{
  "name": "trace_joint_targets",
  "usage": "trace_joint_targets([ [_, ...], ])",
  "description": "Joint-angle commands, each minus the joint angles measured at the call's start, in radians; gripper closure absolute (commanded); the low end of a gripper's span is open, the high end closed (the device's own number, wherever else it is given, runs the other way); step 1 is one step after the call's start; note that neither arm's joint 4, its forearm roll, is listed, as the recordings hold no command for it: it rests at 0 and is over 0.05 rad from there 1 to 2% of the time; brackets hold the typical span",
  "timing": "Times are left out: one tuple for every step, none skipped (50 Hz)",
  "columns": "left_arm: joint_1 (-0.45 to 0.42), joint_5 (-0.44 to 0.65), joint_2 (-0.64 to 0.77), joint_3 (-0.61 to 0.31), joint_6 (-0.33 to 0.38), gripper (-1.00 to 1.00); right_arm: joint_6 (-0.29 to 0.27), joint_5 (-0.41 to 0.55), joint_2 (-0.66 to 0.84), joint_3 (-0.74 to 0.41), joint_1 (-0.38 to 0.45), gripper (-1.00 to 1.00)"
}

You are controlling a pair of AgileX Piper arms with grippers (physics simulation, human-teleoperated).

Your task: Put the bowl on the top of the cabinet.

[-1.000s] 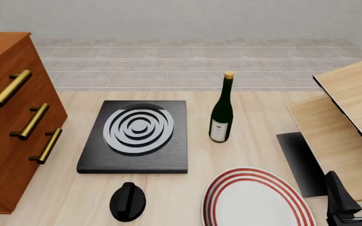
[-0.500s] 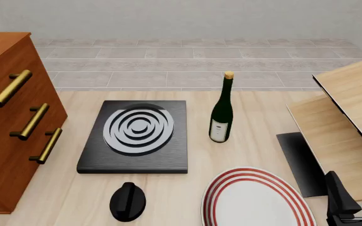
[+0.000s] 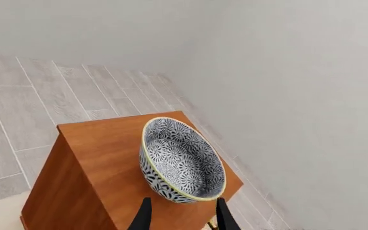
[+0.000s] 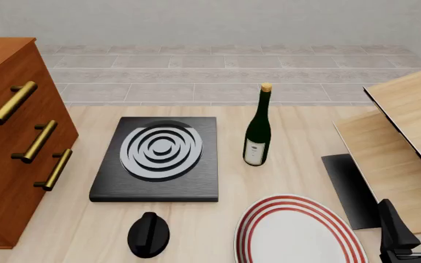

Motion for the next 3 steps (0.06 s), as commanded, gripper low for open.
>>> trace_joint_targets([
  [-0.028,0.031,-0.073,0.002,0.0,-1.0,0.0,0.0,0.0,0.0,0.0,-1.0],
  [-0.032,0.036,-0.079,0.0,-0.001,-1.0,0.0,0.0,0.0,0.0,0.0,-1.0],
  [-0.033,0.038,-0.082,-0.001,0.0,-1.0,0.0,0.0,0.0,0.0,0.0,-1.0],
])
